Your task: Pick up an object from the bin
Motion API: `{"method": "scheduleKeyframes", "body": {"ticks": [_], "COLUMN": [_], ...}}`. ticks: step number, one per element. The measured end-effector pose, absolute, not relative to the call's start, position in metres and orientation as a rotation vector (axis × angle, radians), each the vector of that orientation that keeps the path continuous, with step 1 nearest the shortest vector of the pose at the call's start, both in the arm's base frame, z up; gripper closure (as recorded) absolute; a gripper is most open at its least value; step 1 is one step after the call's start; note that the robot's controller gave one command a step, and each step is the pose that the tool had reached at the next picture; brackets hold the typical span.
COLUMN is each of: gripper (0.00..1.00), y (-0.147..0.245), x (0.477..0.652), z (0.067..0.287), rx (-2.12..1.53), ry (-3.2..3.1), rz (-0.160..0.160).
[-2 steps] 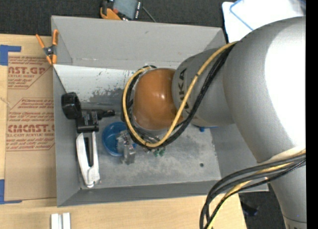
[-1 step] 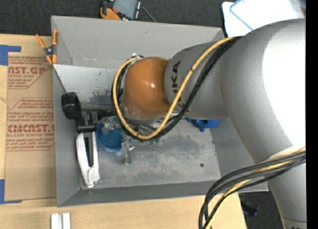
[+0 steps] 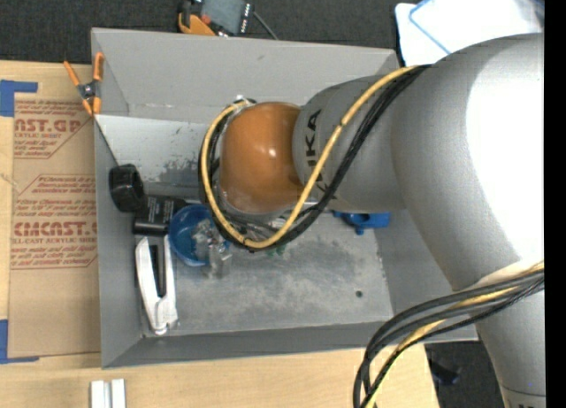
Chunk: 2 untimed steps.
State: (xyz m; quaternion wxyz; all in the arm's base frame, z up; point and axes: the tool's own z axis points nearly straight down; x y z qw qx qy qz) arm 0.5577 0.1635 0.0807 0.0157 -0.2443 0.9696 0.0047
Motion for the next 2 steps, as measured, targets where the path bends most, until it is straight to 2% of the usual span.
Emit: {"method": "scheduleKeyframes", "body": {"ticks": [2], "gripper": [1.00], "y": [0.1635], "x": [0.5577], "z": [0.0807], "rx": [-0.760], "ry": [3.016], "rz": [0.015]}}
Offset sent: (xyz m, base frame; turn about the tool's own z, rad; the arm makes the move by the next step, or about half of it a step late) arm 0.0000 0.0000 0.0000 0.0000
